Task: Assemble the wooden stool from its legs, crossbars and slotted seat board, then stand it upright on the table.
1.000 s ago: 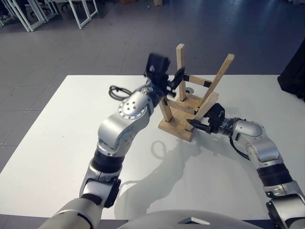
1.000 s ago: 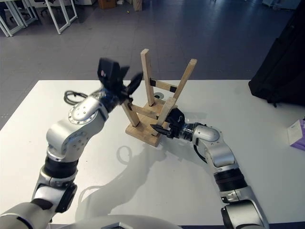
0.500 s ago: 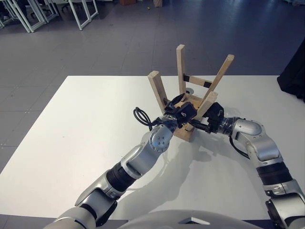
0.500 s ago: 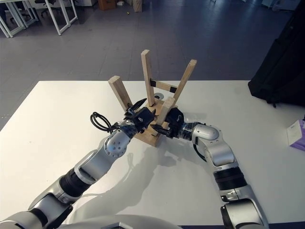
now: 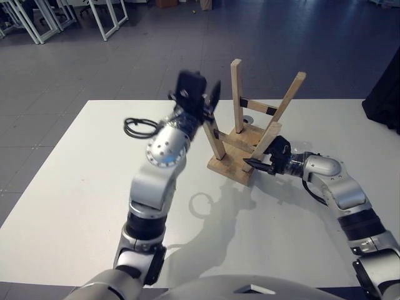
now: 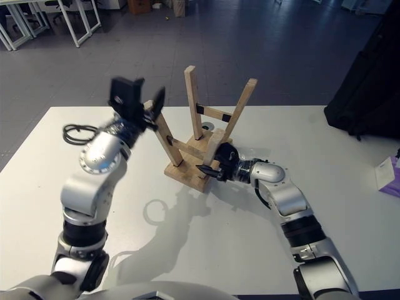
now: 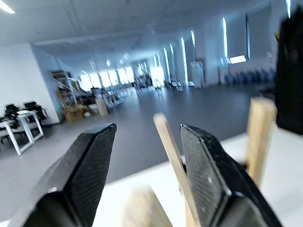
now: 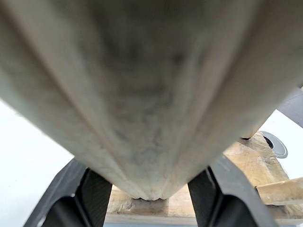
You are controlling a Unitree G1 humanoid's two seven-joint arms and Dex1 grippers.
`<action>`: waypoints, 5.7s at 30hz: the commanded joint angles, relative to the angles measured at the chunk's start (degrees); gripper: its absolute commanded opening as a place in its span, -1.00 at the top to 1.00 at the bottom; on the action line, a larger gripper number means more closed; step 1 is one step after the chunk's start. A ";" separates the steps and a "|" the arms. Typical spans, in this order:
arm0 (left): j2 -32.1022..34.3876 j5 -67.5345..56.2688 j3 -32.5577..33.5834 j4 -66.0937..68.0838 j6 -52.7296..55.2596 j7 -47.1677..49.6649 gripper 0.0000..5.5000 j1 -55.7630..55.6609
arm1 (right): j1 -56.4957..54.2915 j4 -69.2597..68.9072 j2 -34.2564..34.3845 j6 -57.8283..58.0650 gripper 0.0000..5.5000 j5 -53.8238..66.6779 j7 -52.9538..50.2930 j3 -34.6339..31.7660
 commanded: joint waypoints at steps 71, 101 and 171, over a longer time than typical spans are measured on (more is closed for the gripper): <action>4.32 -11.95 13.86 5.80 5.67 5.09 0.11 26.40 | -11.48 -41.58 21.51 38.67 0.02 23.50 -47.49 -34.16; 9.33 -11.83 17.94 8.16 3.89 0.39 0.11 24.07 | 2.47 -37.18 8.79 28.80 0.02 5.31 -26.76 -9.24; 39.10 -37.41 5.01 24.40 3.73 -78.78 0.52 6.10 | -14.86 -5.20 -22.85 37.40 0.03 21.89 30.69 -16.96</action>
